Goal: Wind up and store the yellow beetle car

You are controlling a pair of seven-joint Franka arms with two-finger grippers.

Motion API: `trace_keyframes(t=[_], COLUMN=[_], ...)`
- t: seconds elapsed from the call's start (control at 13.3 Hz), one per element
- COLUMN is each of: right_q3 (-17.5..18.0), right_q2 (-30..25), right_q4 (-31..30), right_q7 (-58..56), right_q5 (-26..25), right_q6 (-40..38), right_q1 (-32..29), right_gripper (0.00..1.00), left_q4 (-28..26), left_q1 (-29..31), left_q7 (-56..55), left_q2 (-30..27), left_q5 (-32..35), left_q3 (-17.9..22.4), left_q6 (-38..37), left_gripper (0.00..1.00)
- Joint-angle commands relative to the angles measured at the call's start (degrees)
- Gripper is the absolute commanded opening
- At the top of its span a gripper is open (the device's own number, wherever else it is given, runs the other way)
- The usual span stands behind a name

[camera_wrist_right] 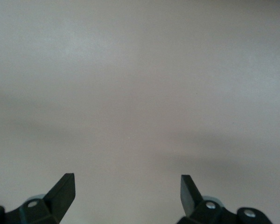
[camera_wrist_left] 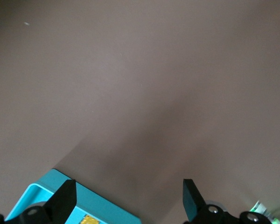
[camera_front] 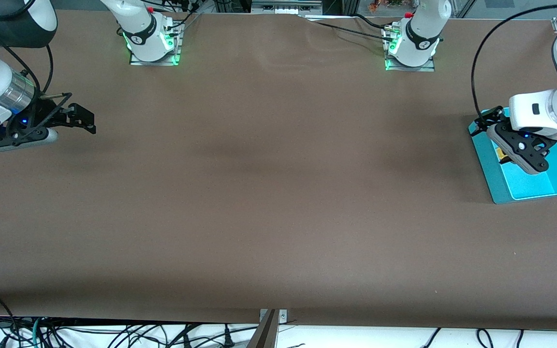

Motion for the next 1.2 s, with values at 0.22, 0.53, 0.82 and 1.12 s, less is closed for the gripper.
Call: trace_keyframes(t=[0.22, 0.53, 0.82, 1.12], right_q3=[0.1, 0.8, 0.8, 0.8], right_q2=[0.1, 0.1, 0.8, 0.8], right_q4=[0.7, 1.8, 2.9, 2.9], right_q7=[-0.5, -0.5, -0.7, -0.7], right_q5=[0.8, 0.8, 0.8, 0.8], right_q6=[-0.4, -0.5, -0.8, -0.9], right_q1=[0.0, 0.0, 0.0, 0.0], right_gripper=[1.00, 1.00, 1.00, 1.00], left_q4=[5.4, 8.5, 8.5, 8.8], left_q1=[-9.4, -10.9, -10.9, -10.4], left_q7=[-42.7, -46.4, -46.5, -46.5], left_q2=[0.5, 0.2, -0.4, -0.2], left_q5=[0.3, 0.0, -1.5, -1.6], left_q3=[3.7, 8.0, 9.1, 9.0], left_q6=[-1.7, -1.9, -3.4, -7.0], left_gripper=[1.00, 1.00, 1.00, 1.00])
